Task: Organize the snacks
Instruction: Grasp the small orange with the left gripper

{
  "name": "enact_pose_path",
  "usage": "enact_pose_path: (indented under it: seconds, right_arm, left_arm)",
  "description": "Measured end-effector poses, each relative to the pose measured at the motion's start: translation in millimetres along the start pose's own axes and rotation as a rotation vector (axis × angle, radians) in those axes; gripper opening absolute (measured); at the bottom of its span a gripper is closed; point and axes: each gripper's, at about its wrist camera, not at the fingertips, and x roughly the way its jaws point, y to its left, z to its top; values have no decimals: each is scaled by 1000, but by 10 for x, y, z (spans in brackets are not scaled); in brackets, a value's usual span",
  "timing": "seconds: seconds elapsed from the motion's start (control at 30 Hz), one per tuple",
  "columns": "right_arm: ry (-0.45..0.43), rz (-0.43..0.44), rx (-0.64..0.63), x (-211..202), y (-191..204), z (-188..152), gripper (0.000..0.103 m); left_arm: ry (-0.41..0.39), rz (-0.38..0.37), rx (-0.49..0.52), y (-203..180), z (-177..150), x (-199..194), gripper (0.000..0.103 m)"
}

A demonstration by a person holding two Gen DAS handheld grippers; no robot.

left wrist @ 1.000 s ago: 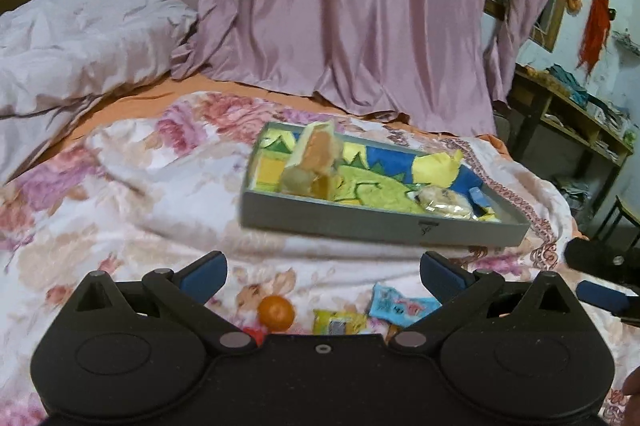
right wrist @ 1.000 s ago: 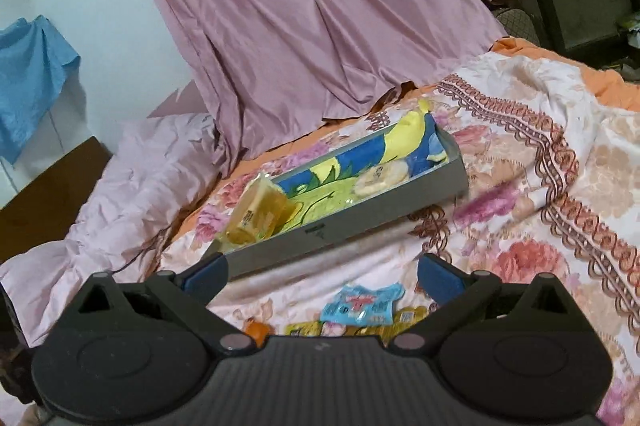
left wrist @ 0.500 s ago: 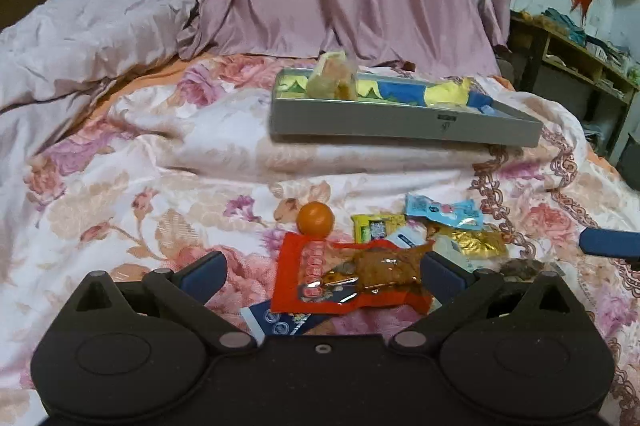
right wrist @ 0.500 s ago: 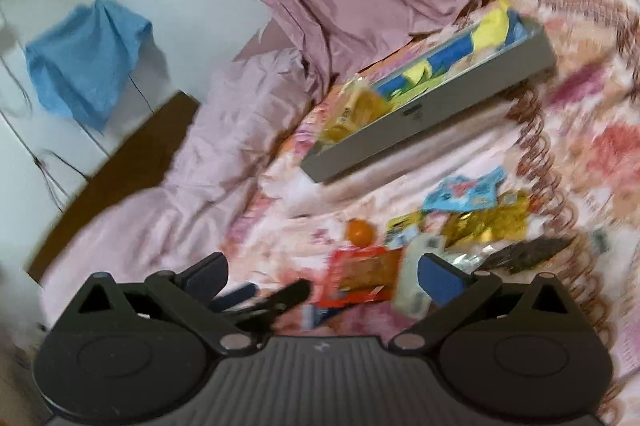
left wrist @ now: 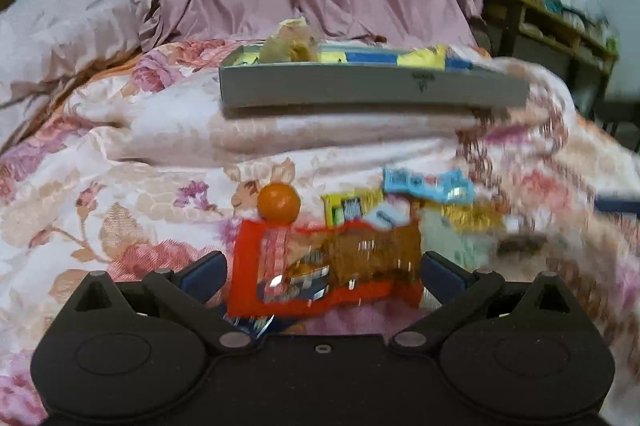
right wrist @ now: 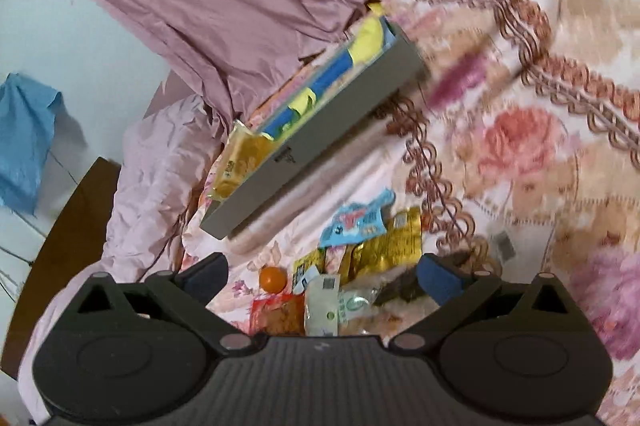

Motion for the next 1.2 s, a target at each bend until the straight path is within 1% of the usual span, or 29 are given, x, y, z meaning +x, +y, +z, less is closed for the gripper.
enact_pose_path:
  seconds: [0.07, 0.17, 0.23, 0.3, 0.37, 0.43, 0.57, 0.63, 0.67, 0.73, 0.77, 0.83, 0.9, 1.0, 1.2]
  right_arm:
    - [4, 5, -9, 24, 0, -14, 103]
    - [-4, -3, -55, 25, 73, -19, 103]
    - [-9, -11, -80, 12, 120, -23, 103]
    - [-6, -8, -77, 21, 134, -22, 103]
    - [1, -4, -74, 30, 145, -25, 103]
    - [12, -3, -81, 59, 163, -30, 103]
    - [32, 8, -94, 105, 196, -44, 103]
    - [38, 11, -99, 119, 204, -44, 103]
    - [40, 10, -99, 123, 208, -43, 103]
    - [45, 17, -96, 123, 208, -41, 103]
    - [48, 22, -95, 125, 211, -41, 103]
    - [53, 29, -95, 130, 225, -44, 103]
    - [58, 36, -99, 137, 241, -45, 103]
    - [62, 38, -98, 135, 242, -46, 103]
    - [62, 43, -89, 125, 235, -38, 103]
  left_arm:
    - [-18, -8, -28, 60, 134, 85, 102]
    - [-55, 28, -36, 166, 325, 259, 102]
    - [-33, 51, -66, 263, 362, 403, 102]
    - [14, 67, -104, 372, 365, 568, 102]
    - [52, 91, -117, 433, 371, 688, 101]
    - [62, 93, -113, 456, 384, 760, 101]
    - [70, 65, -87, 436, 452, 843, 98]
    - [104, 81, -30, 371, 486, 912, 96]
    - [123, 106, 27, 321, 504, 949, 96]
    - [130, 113, 99, 265, 502, 976, 96]
    - [132, 113, 102, 262, 490, 993, 96]
    - [147, 101, 70, 282, 470, 1036, 94]
    - [142, 96, 47, 302, 460, 1064, 93]
    - [148, 102, 29, 338, 453, 1108, 88]
    - [147, 113, 45, 306, 420, 1150, 86]
